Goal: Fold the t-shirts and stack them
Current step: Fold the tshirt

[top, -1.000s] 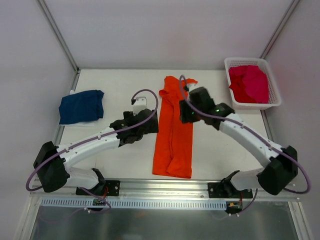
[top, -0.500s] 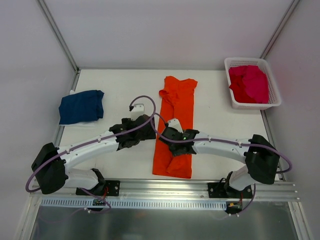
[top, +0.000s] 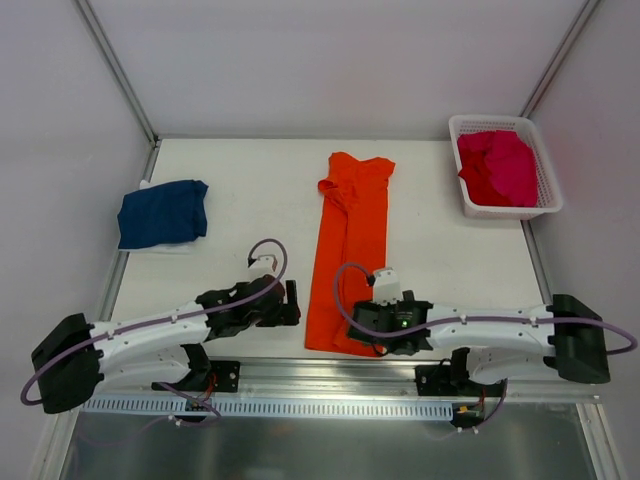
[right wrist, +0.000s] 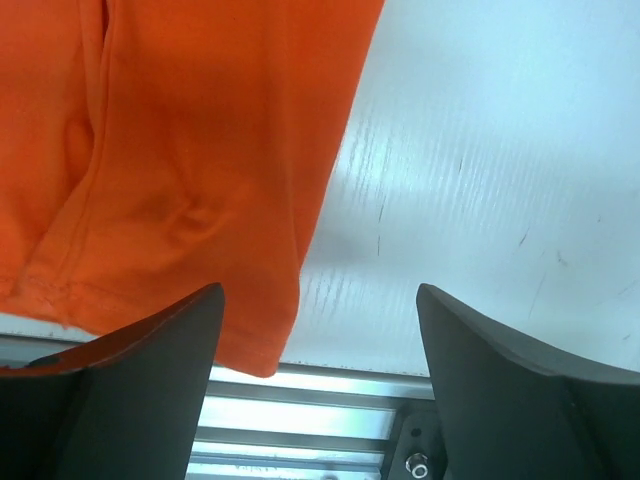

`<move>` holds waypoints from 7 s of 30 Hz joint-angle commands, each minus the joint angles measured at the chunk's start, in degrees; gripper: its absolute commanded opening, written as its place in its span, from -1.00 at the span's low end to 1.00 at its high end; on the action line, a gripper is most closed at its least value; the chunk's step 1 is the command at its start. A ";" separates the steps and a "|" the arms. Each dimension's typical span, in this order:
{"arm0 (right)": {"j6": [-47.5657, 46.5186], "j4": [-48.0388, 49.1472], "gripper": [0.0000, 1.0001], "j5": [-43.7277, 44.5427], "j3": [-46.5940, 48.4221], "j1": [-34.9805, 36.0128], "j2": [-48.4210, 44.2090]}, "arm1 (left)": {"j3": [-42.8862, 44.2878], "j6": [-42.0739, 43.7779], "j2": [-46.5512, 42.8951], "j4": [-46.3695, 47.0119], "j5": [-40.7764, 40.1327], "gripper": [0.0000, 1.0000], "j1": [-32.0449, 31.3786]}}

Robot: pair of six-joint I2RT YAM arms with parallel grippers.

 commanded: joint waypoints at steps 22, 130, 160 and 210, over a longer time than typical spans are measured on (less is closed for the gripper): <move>61.05 -0.05 0.77 21.13 -14.24 33.07 -2.76 | -26.51 -17.14 -28.31 22.81 4.39 0.98 -12.88; 11.36 22.22 -0.99 25.71 -8.35 8.04 2.08 | 5.20 2.35 8.96 18.95 1.84 -1.00 -5.32; -28.31 46.61 -0.99 7.70 2.20 -23.61 13.42 | 28.93 14.84 32.08 20.45 13.54 -1.00 12.87; -47.05 42.83 0.03 -1.96 38.95 -50.16 30.24 | 75.26 22.05 60.30 15.35 29.53 0.75 29.40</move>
